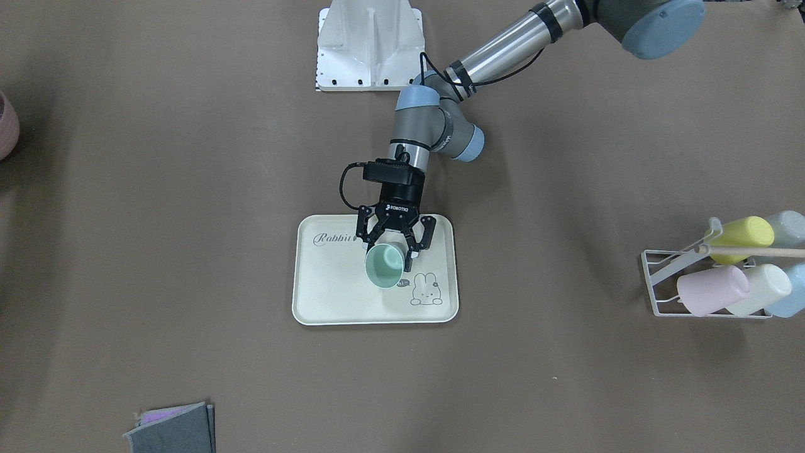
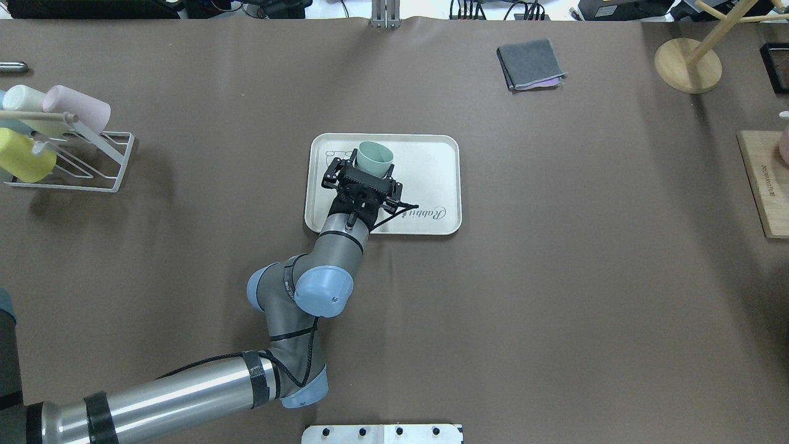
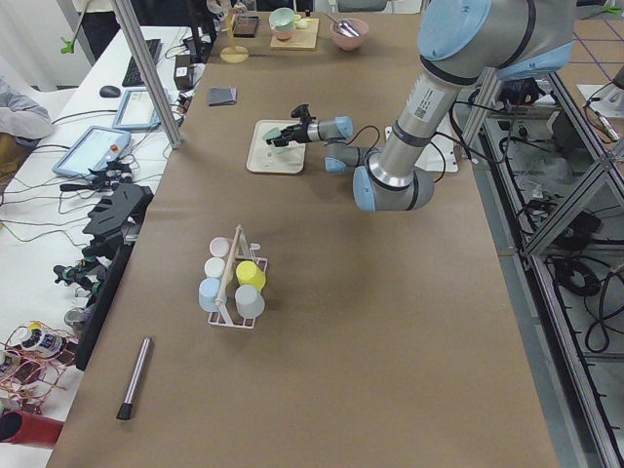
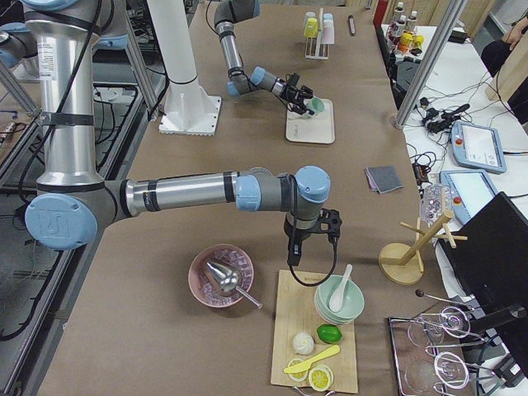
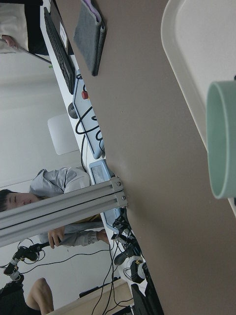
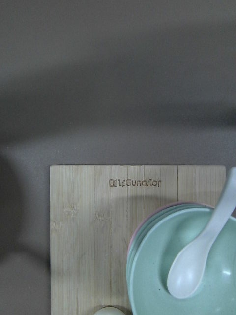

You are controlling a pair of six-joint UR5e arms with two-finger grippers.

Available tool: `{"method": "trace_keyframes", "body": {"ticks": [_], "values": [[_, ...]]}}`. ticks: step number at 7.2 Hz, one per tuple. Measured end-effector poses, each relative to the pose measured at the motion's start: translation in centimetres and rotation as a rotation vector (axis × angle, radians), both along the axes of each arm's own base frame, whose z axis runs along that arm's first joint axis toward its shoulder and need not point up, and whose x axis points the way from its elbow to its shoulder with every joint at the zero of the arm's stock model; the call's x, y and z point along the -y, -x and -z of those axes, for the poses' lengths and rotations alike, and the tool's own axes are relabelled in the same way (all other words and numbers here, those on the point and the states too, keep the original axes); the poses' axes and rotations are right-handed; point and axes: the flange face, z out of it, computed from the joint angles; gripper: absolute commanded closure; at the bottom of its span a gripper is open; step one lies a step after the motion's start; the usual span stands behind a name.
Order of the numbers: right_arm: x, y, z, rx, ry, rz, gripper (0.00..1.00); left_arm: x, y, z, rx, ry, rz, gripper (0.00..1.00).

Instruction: Pick up and place green cup on tray

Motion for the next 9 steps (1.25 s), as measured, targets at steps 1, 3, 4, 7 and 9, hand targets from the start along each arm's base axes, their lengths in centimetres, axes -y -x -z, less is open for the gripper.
{"method": "trace_keyframes", "body": {"ticks": [1, 3, 4, 7, 9], "values": [[0.0, 0.0, 0.03, 0.0, 0.0, 0.0, 0.0, -0.01, 0.02, 0.04, -0.001, 0.0, 0.0, 0.22], [-0.04, -0.02, 0.0, -0.001, 0.001, -0.001, 0.0, -0.03, 0.02, 0.06, -0.001, -0.001, 0.001, 0.21], [-0.05, -0.05, -0.01, -0.001, 0.001, -0.002, 0.0, -0.03, 0.03, 0.04, -0.001, -0.001, 0.001, 0.18], [-0.03, -0.07, 0.0, -0.003, 0.0, -0.002, 0.0, -0.09, 0.0, -0.02, 0.001, 0.0, -0.001, 0.17], [0.0, -0.08, 0.02, -0.005, 0.0, -0.003, 0.0, -0.11, 0.0, -0.04, 0.002, 0.0, -0.001, 0.17]]}}
